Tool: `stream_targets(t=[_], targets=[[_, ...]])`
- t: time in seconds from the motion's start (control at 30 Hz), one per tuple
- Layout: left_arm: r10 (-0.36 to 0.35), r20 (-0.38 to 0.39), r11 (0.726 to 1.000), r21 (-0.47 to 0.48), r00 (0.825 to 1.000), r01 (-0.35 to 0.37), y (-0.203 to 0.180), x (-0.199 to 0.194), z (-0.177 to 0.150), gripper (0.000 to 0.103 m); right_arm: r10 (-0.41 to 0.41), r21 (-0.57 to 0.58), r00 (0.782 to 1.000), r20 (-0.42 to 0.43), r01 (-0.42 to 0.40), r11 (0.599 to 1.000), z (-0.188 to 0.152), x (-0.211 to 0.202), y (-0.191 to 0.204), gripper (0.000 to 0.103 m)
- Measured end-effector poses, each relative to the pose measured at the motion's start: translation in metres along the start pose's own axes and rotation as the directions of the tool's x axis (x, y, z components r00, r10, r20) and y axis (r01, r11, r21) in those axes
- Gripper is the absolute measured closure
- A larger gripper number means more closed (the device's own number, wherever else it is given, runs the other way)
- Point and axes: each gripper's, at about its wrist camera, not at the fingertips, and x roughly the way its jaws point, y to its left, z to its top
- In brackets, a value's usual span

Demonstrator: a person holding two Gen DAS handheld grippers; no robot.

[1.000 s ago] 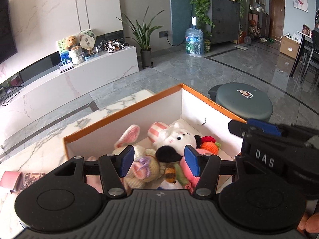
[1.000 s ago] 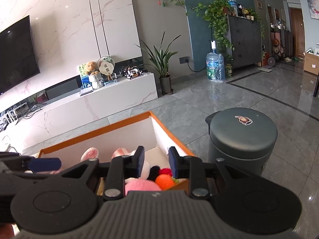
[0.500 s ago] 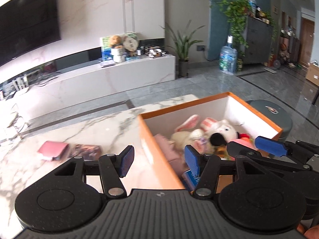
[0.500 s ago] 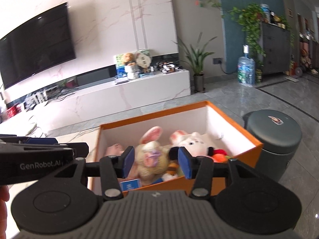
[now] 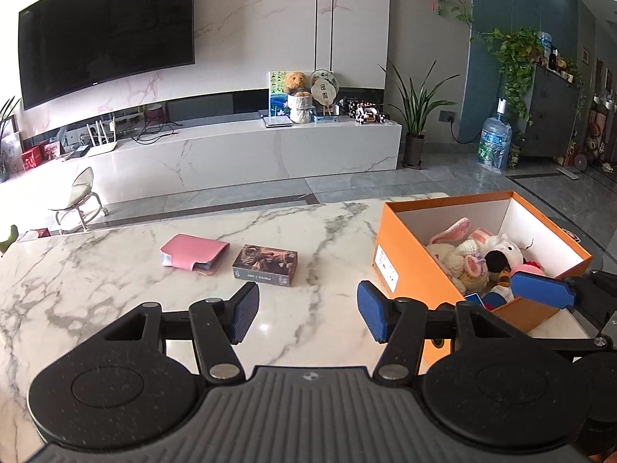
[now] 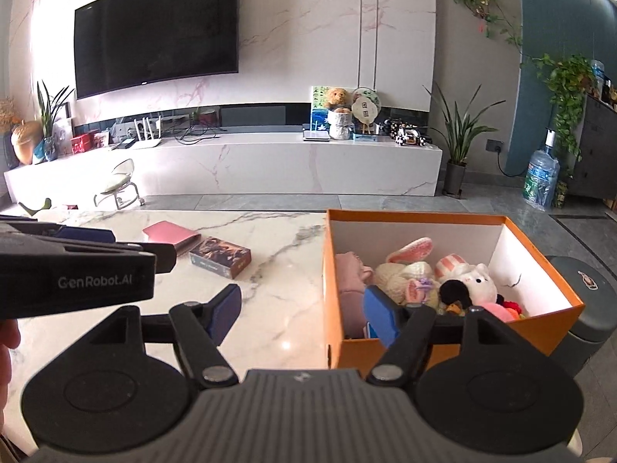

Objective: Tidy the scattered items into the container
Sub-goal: 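Withdraw both tools from the box toward the pink wallet and card box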

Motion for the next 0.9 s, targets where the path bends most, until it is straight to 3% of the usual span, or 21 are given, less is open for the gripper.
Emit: stream_targets(t=[0.2,0.47,0.9], targets=[[0.040,0.008,0.999,0.015,0.999,-0.040,0.027,-0.004,-0.012,0.033,0.028,-0.079,0.999,-0.039,-0.031,0.996,-0.002,0.009,0.039,0.028],[0.049,-0.019,0.997,-0.058,0.999,-0.050,0.075,0.008,-0.026,0.033,0.063,-0.193,0.994,-0.084,-0.079,0.978,-0.005,0.029,0.091,0.024],[0.068,-0.106,0.985,-0.154,0.992,-0.084,0.132,0.058,-0.039,0.033,0.070,-0.216,0.980,-0.184,-0.110,0.970,0.003,0.106,0.116,0.018]])
